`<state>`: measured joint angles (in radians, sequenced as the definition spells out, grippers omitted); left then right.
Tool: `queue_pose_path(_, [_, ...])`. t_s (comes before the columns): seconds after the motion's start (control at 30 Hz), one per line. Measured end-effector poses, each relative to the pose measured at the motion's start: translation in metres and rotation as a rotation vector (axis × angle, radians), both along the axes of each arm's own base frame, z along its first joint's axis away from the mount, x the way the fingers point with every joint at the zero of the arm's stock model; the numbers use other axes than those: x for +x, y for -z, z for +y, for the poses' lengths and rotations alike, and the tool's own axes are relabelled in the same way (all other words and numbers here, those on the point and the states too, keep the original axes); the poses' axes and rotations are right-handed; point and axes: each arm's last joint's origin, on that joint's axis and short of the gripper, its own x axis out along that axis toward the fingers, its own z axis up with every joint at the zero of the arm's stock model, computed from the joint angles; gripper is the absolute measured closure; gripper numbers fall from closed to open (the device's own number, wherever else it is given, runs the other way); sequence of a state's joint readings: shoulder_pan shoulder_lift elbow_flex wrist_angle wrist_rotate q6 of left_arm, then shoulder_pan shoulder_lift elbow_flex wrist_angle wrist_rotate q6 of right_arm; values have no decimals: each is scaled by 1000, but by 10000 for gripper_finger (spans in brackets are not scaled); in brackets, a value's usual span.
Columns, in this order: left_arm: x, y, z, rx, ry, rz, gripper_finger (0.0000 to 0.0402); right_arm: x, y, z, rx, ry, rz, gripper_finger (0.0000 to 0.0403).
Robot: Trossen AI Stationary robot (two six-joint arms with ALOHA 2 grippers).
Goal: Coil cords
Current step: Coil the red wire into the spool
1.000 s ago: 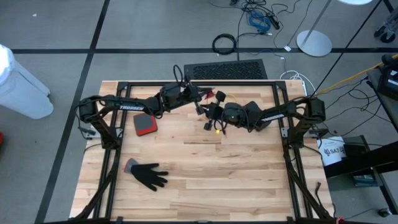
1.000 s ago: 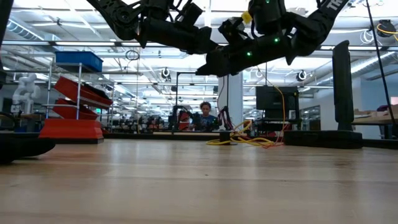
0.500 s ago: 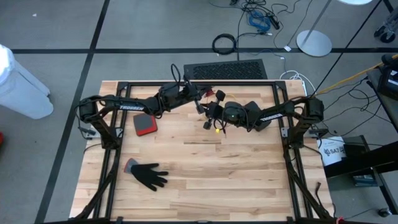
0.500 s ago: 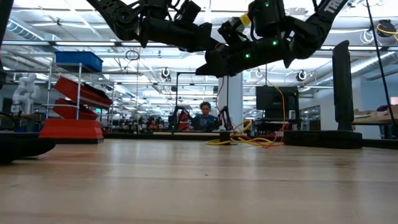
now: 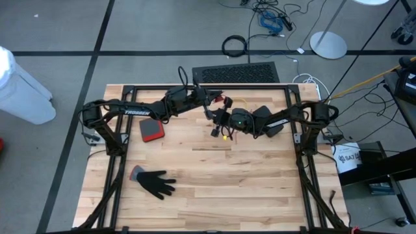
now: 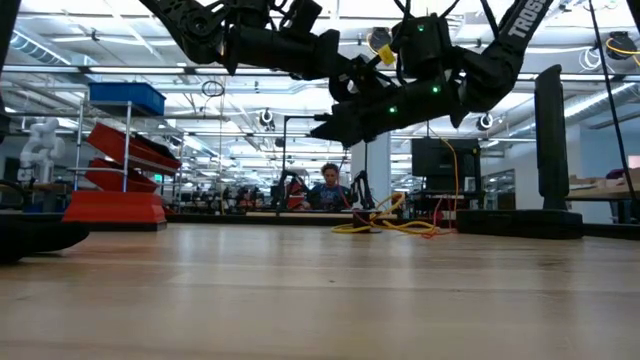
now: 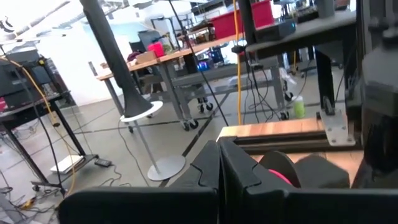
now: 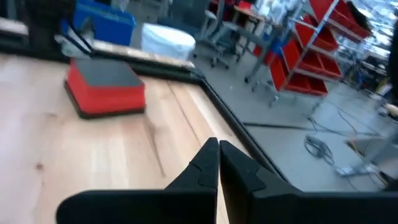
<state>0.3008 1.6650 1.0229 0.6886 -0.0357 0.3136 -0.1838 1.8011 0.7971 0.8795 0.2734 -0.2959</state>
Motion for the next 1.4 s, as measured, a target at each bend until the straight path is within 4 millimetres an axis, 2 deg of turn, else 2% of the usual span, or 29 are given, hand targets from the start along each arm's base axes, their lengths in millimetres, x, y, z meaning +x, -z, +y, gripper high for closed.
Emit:
queue_pose_path(0.3, [1,6,-1,21,20,79,402,-19,4,-1,30,42,260,384])
queue_pose_path(0.53, [0,12,-1,40,18,149,402,-56,-7,5,85,11,203,370])
queue_pose_path(0.73, [0,11,0,44,13,142,402,-76,-9,9,131,-51,169,374])
queue_pose_path(1.07, [0,13,-1,38,35,159,401,-88,-19,11,112,-53,128,343])
queue_pose_path(1.4, [0,15,-1,32,36,176,402,-93,-11,8,129,-41,230,332])
